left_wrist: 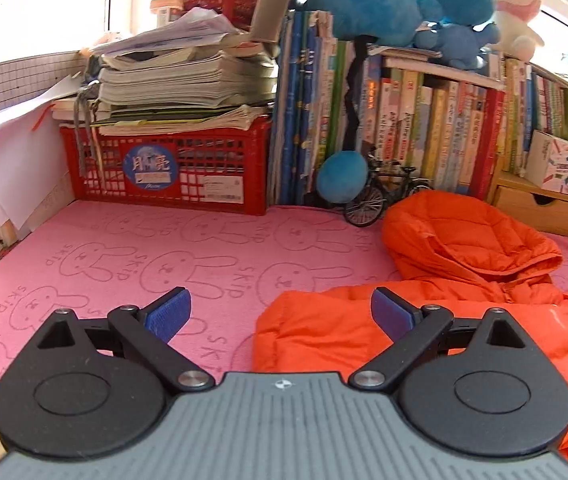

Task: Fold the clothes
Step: 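Move the open right gripper toward the orange hood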

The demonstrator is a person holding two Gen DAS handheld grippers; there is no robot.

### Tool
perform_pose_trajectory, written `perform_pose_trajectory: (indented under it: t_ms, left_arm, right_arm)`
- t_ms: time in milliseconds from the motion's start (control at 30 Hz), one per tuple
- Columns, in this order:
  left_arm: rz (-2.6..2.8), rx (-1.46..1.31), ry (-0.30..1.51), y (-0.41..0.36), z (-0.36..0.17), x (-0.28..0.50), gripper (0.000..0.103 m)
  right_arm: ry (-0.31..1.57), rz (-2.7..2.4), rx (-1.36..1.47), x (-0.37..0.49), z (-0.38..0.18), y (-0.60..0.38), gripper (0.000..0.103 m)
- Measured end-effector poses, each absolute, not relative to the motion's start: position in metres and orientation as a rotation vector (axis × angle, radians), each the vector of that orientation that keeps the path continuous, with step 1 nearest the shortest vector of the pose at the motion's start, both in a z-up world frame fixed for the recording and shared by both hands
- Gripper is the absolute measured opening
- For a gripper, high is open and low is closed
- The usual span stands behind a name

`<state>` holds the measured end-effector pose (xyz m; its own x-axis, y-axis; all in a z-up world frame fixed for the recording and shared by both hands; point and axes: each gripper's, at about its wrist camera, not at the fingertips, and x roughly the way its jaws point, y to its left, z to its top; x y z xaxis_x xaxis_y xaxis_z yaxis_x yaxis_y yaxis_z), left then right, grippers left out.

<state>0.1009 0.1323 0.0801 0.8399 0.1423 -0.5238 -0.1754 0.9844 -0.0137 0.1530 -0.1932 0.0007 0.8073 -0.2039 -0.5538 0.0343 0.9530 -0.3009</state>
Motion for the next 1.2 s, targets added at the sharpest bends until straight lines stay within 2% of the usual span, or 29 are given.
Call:
perform_pose_trajectory:
  t_ms: [167, 333, 467, 700, 900, 1200]
  left_arm:
    - [0.037, 0.022, 0.644, 0.055, 0.070, 0.119, 0.099]
    - [0.027, 0.066, 0.718, 0.014, 0.047, 0.134, 0.099]
    - [0.038, 0.062, 0.727, 0.009, 0.035, 0.138, 0.103]
    - [0.042, 0.114, 0.707, 0.004, 0.022, 0.136, 0.103]
    - [0.052, 0.141, 0.698, 0.004, 0.032, 0.126, 0.103]
    - [0.155, 0.148, 0.547, 0.051, 0.062, 0.055, 0.103]
  right_arm:
    - [0.626, -0.119, -0.261, 0.154, 0.000, -0.197, 0.103]
    - [0.641, -0.102, -0.209, 0.155, 0.000, -0.205, 0.103]
    - [0.649, -0.092, -0.180, 0.156, 0.001, -0.209, 0.103]
    - [0.648, -0.093, -0.180, 0.155, 0.001, -0.208, 0.103]
    - [0.641, -0.098, -0.169, 0.154, 0.002, -0.208, 0.103]
    - [0.433, 0.000, -0.073, 0.086, 0.049, -0.199, 0.103]
